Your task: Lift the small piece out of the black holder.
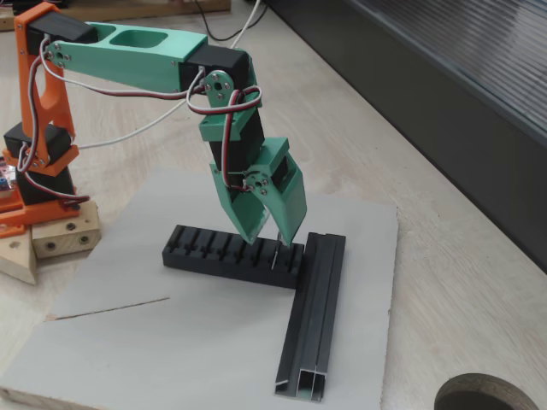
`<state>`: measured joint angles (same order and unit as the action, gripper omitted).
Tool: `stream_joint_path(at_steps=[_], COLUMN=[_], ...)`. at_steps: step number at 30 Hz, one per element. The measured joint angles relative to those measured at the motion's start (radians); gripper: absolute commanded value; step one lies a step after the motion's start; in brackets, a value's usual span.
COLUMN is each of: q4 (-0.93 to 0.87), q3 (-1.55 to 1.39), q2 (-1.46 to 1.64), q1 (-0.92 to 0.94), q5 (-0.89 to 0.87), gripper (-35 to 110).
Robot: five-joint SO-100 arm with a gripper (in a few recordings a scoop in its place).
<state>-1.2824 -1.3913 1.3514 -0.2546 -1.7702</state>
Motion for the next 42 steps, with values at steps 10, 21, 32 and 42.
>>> stream_joint_path(at_steps=[10,21,32,42], q4=[0.000,0.000,0.034,0.034], q3=[0.000,0.002,0.002,0.002], q2=[0.000,0.000,-0.083,-0.083], q1=[-0.046,-0.054,-0.049,-0.049], q5=[0.005,0.002,0.006,0.003], gripper=[37,37,37,37])
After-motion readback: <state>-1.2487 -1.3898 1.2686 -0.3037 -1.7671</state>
